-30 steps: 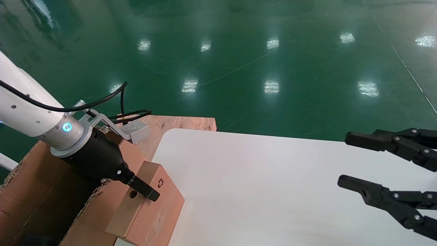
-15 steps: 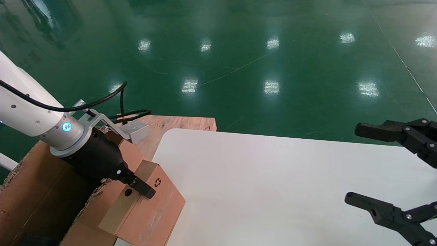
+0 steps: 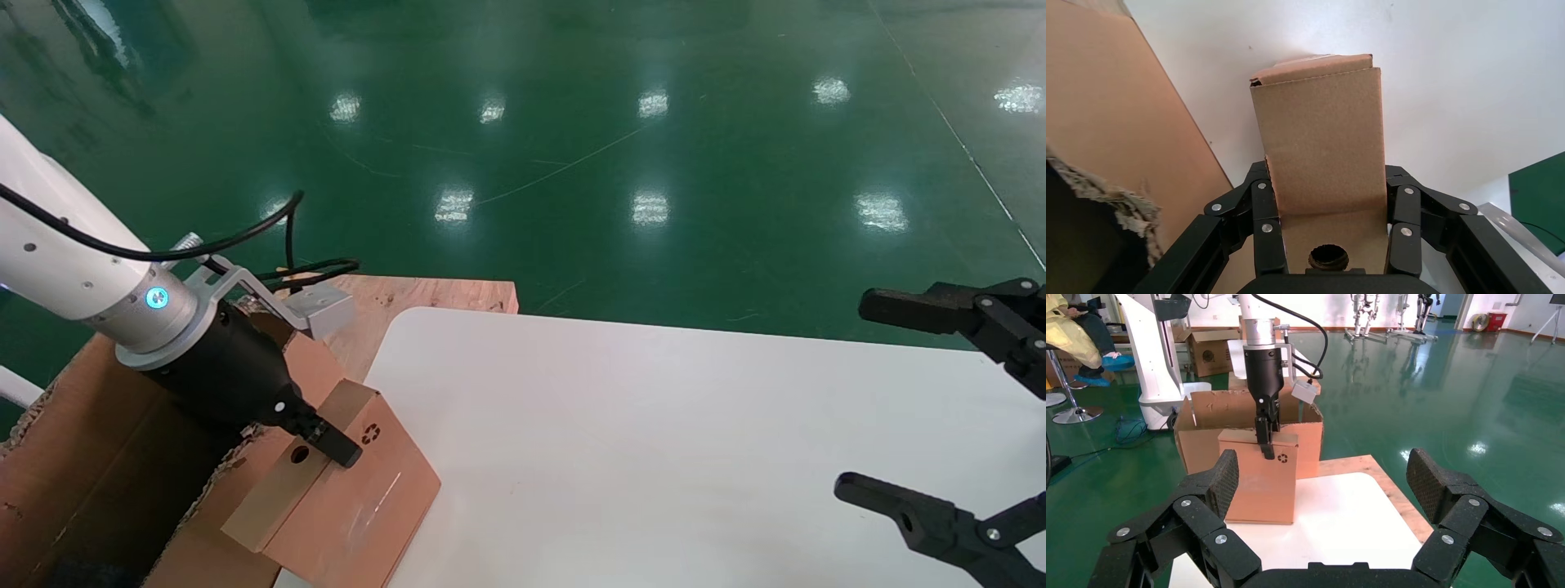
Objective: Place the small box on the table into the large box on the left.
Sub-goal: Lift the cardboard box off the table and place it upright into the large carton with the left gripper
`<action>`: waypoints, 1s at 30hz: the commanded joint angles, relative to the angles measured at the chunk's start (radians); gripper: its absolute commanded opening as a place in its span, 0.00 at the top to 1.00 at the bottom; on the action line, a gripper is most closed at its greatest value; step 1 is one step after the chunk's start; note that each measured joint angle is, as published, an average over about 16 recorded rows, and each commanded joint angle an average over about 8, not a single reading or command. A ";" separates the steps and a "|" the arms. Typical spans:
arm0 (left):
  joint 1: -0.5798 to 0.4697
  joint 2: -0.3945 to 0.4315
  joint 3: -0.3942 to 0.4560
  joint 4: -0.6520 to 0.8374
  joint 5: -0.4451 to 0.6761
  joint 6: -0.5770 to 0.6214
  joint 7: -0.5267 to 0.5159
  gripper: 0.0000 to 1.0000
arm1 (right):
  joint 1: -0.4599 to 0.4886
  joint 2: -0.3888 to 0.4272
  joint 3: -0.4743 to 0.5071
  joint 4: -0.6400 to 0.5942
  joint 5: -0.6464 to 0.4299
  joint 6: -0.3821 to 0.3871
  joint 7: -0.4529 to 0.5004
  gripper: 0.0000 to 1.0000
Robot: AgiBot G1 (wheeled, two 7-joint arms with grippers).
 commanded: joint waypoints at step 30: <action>-0.463 0.218 -0.027 0.549 0.260 0.090 0.449 1.00 | 0.000 0.000 0.000 0.000 0.000 0.000 0.000 0.00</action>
